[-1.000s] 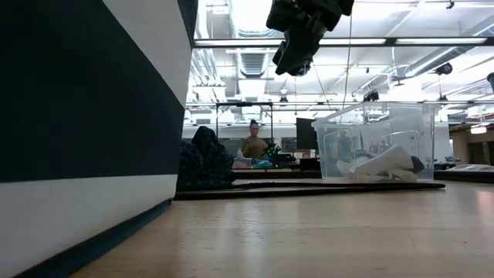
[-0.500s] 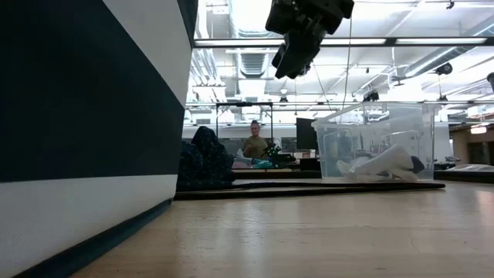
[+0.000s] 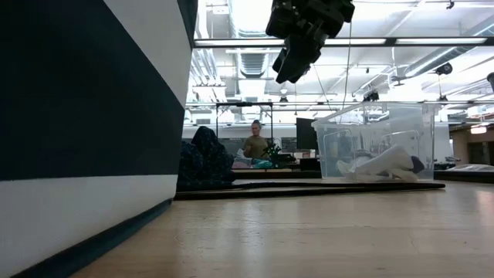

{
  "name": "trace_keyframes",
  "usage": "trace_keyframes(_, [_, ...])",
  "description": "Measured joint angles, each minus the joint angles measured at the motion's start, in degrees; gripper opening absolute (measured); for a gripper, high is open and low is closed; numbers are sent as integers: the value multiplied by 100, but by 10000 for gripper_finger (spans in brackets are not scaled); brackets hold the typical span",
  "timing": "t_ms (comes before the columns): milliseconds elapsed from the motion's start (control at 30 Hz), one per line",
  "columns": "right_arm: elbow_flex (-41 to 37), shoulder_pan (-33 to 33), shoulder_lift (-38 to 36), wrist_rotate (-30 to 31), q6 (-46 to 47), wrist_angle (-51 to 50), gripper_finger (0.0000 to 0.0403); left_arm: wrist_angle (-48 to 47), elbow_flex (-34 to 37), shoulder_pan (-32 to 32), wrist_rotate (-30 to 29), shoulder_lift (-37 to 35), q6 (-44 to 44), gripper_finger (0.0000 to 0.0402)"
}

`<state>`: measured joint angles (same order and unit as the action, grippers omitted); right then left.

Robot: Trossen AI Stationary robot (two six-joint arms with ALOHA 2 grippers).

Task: Pick & Place Cloths
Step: Put the white shirt into the blue laundry bin

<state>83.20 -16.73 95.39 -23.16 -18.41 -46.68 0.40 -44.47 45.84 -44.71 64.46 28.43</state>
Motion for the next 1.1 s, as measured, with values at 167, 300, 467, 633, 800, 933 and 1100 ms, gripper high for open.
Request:
trace_keyframes(167, [0, 0, 0, 0, 23, 0, 8, -7, 108, -1, -1198, 33, 311, 249])
trace_keyframes(300, [0, 0, -2, 0, 42, -2, 8, 5, 135, 2, -651, 14, 289, 281])
trace_keyframes(467, [0, 0, -2, 0, 44, -2, 8, 306, 50, 16, 511, 11, 168, 287])
trace_keyframes(633, [0, 0, -2, 0, 96, -4, 8, 542, -126, 102, 1008, 11, 75, 284])
trace_keyframes(800, [0, 0, -2, 0, 153, -11, 8, 487, -507, 221, 1232, 9, -223, 284])
trace_keyframes(933, [0, 0, -4, 0, 170, -24, 8, -292, -723, 269, 1257, -13, -194, 283])
trace_keyframes(1100, [0, 0, -4, -140, 129, -24, 8, -703, -636, 215, 841, -12, 416, 282])
